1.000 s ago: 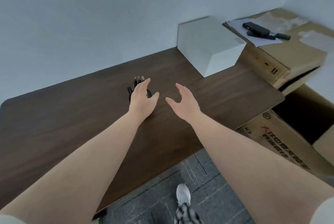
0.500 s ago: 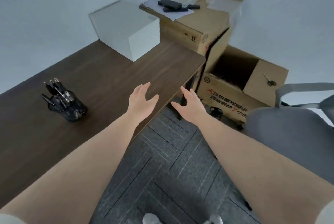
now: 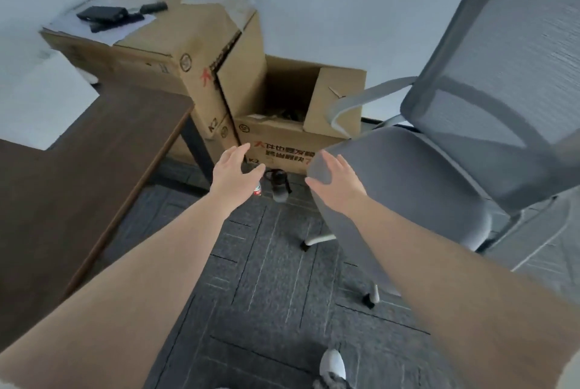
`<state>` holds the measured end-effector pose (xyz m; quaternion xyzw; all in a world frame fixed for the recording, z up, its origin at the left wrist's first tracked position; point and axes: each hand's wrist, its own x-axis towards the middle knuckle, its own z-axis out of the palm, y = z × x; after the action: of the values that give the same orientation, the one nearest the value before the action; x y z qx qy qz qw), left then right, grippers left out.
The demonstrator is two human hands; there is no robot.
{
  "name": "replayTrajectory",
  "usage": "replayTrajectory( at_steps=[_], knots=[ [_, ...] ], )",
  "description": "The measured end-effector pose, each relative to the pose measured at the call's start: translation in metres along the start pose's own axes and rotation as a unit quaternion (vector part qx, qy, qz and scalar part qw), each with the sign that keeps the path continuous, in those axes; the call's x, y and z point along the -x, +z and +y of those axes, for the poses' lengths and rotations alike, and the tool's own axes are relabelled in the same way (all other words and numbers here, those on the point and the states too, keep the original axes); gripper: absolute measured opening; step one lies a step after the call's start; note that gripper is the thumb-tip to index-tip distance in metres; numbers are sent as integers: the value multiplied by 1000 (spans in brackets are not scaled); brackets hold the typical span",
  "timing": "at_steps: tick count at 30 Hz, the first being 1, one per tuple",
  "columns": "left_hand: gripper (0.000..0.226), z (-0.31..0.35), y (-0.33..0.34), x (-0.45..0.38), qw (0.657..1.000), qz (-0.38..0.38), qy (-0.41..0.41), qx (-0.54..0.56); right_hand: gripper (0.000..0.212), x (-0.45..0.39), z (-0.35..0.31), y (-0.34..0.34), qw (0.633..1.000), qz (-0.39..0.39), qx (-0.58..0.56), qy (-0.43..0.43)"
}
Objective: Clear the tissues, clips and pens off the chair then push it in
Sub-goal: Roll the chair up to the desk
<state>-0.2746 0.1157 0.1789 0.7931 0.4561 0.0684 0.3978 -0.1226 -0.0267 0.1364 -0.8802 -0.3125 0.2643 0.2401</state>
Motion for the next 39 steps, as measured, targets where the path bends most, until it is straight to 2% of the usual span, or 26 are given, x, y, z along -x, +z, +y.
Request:
replayTrajectory(
  at_steps=[5,11,18,20,23,30,35,39],
  knots=[
    [61,66,90,-14,997,-63,46,-23,74,1,101,-66,994,43,-5,96],
    [64,123,170,-16,983,-150,87,-56,77,29,190,-114,977,95,-5,191],
    [67,206,262,-5,942,-239,199,-123,88,70,286,-169,940,189,-42,280],
    [69,222,286,7,934,-259,211,-130,85,78,311,-180,931,207,-55,297],
    [71,235,318,28,925,-276,217,-144,66,83,339,-189,928,217,-70,294],
    [81,249,399,81,890,-309,223,-251,86,62,421,-218,950,154,-99,254],
    [84,250,447,110,899,-299,158,-277,93,44,465,-231,970,84,-71,216],
    [75,242,465,123,906,-305,106,-275,95,31,479,-230,978,52,-79,184]
  ],
)
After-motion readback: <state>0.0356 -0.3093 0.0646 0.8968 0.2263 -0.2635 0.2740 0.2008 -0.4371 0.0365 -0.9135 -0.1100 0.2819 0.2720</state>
